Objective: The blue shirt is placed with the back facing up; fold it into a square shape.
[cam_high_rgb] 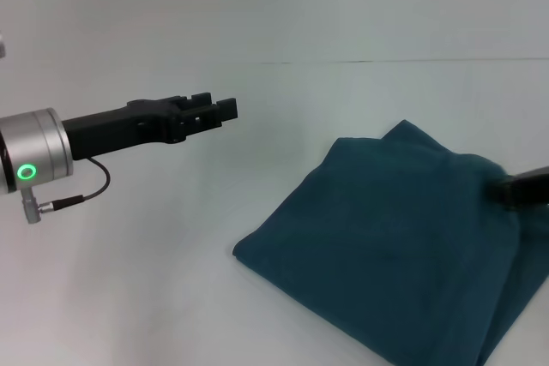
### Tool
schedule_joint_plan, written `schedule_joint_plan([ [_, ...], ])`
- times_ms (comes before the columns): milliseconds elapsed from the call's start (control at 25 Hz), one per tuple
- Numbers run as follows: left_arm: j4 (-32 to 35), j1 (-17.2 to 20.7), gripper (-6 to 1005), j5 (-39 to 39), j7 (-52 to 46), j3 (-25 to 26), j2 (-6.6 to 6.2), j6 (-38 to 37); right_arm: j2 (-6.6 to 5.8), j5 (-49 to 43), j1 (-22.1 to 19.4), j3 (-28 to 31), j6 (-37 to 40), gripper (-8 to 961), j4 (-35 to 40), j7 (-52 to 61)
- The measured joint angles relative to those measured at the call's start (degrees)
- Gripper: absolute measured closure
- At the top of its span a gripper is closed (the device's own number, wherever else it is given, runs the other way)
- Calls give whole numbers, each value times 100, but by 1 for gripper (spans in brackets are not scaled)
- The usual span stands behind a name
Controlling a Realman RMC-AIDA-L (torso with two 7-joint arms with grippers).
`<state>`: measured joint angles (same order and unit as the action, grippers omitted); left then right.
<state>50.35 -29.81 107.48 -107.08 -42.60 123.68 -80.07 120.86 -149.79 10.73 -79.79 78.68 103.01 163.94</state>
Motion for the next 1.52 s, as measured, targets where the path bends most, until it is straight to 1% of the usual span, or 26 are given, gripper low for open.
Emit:
schedule_joint_plan([
  [240, -8, 3, 415, 0, 66, 72, -11, 1, -5, 9, 427, -651, -263, 888, -106, 45],
  [400, -8, 16, 416, -10, 68, 253, -18, -3, -14, -15, 626, -819, -263, 888, -21, 99],
  [640, -7, 51, 415, -56, 71, 429, -25, -9, -8, -486, 619, -873, -194, 888, 203, 210],
  [760, -8, 53, 414, -58, 73, 431, -31, 0, 3, -982, 529, -944, -178, 888, 390, 405],
  [840, -8, 54, 414, -59, 76, 429, -31, 16, 9, -1365, 498, -947, -116, 887, 450, 617],
  [960, -8, 55, 414, -61, 81, 427, -30, 13, 6, -1657, 476, -866, 85, 887, 417, 765],
  [1280, -7, 55, 414, -62, 90, 416, -28, 7, -6, -1683, 489, -677, 349, 887, 92, 834],
  [1520, -7, 55, 415, -62, 138, 429, -29, 35, -11, -1499, 552, -487, 394, 888, -419, 845],
])
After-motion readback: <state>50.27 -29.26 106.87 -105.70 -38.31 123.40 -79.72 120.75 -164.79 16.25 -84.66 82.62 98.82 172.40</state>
